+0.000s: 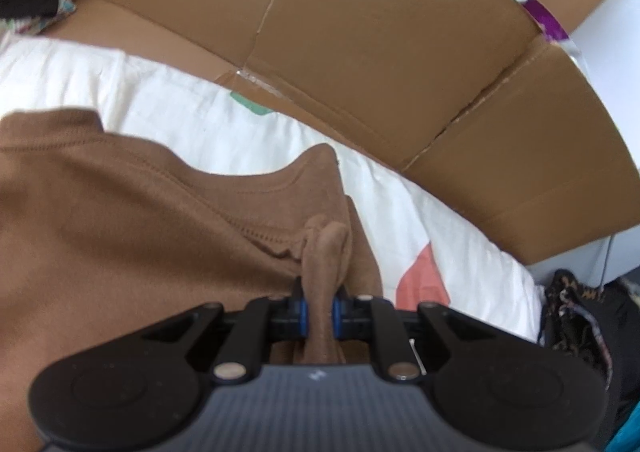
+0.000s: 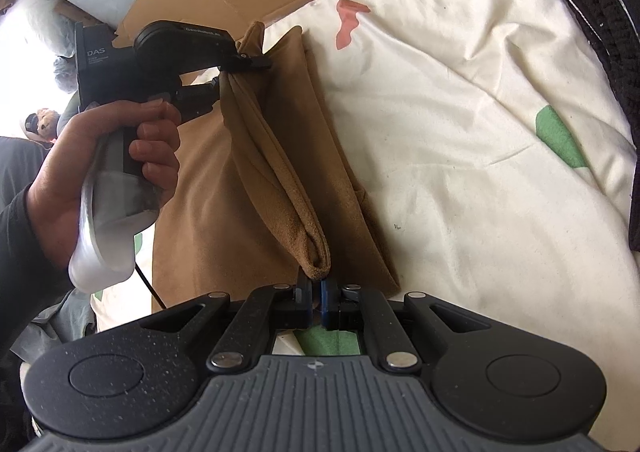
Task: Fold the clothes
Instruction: 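Lower the hanging brown shirt onto the duvet with both grippers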
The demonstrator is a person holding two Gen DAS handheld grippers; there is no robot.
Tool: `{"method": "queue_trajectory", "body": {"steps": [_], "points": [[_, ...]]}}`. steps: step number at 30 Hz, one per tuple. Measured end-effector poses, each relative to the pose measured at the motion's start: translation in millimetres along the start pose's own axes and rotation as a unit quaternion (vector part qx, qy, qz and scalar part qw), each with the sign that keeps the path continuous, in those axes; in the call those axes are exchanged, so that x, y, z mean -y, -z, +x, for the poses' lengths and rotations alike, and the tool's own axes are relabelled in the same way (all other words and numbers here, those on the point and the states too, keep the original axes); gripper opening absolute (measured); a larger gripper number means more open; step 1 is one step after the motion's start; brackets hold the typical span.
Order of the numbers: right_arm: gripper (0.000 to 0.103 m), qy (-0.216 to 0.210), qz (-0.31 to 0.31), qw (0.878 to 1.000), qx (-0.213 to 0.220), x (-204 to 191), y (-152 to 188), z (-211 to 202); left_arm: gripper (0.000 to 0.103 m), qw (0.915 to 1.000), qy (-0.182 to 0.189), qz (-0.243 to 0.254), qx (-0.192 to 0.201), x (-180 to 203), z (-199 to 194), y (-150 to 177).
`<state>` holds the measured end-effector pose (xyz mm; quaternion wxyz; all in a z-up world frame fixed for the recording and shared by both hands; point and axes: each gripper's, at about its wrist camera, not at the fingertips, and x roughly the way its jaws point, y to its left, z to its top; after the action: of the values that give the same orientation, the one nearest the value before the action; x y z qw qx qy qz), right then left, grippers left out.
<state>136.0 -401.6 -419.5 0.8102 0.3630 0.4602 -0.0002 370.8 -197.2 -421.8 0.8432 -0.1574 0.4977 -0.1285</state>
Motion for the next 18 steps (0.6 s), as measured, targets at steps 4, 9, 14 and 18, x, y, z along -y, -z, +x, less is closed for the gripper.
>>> {"method": "queue_trajectory", "body": {"steps": [4,9,14,18], "points": [[0.001,0.000,0.001,1.000,0.002,-1.1,1.4,-3.8,0.012,0.9999,-0.005,0.008,0.003,7.3,-1.5,0.5],[0.001,0.003,0.005,1.000,0.002,1.6,2.4,-5.5,0.012,0.9997,-0.007,0.022,0.003,13.6,0.9,1.9],[0.001,0.006,0.013,1.000,-0.002,6.0,5.0,-4.4,0.013,0.9993,-0.016,0.031,-0.011,15.2,14.1,3.7],[0.001,0.007,0.022,1.000,-0.005,11.4,6.8,-2.1,0.018,0.9989,-0.012,0.041,-0.016,17.3,18.0,4.7]]}}
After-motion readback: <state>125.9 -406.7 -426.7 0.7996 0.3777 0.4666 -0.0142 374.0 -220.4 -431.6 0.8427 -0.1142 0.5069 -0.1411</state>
